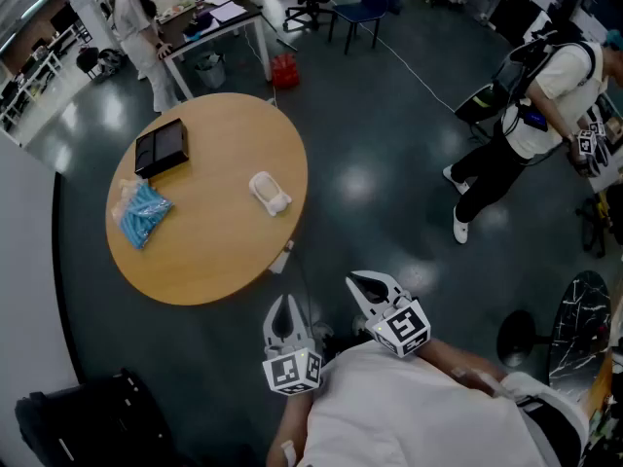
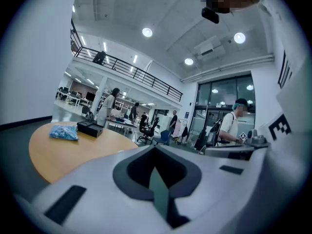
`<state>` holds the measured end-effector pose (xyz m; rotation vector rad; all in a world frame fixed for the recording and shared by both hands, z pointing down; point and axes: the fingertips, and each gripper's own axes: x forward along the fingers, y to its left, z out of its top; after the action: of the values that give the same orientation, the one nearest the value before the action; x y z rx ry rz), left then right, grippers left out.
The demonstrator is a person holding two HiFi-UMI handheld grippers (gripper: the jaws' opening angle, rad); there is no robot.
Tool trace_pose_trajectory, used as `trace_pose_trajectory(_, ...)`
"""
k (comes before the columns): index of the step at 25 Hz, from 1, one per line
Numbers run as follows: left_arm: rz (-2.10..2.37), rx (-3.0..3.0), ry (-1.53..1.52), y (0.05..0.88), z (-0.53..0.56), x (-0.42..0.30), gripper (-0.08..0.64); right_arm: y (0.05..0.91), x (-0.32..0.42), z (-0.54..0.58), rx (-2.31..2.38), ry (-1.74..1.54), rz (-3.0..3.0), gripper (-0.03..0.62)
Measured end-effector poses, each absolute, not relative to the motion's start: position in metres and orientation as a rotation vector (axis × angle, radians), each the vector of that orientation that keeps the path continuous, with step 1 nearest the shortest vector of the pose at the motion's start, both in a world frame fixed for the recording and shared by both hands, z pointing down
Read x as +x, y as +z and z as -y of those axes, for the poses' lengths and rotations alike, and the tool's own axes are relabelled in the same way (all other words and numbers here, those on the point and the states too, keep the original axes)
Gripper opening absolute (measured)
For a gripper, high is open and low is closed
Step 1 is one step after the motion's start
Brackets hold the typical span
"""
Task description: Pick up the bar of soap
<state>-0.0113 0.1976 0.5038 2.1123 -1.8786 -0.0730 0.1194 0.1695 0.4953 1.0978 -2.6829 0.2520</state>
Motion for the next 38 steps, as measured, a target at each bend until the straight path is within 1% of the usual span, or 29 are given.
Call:
trace_pose_trajectory(12,1.865,2.097,-0.072,0.51,-0.192,-0.022,0.006,0.502,0.109,-0.162,1.092,0.274,2.668,0.012)
trace_pose_trajectory(16,1.863,2.101,-0.071,0.511,-0.185,-0.033,0.005,0.503,0.101,-0.151,1.124,0.342,2.677,0.012)
trace_pose_trajectory(22,1.864,2.099,-0.079,0.519,-0.163,-0.056,0.005,0.508,0.089,-0.124,1.175,0.298,2.643,0.012)
trace_pose_trajectory(27,1.87,2.052,-0.081,0.522,-0.128,-0.066,0.005,0.514,0.079,-0.087,1.169,0.318,2.61,0.012)
trace_pose_trajectory(31,1.914,2.031,-0.08,0.522,-0.079,-0.079,0.005,0.518,0.064,-0.034,1.136,0.297,2.628,0.012)
trace_pose_trajectory(38,1.999,1.945,-0.073,0.52,0.007,-0.095,0.006,0.544,0.023,0.057,0.946,0.304,2.647,0.012)
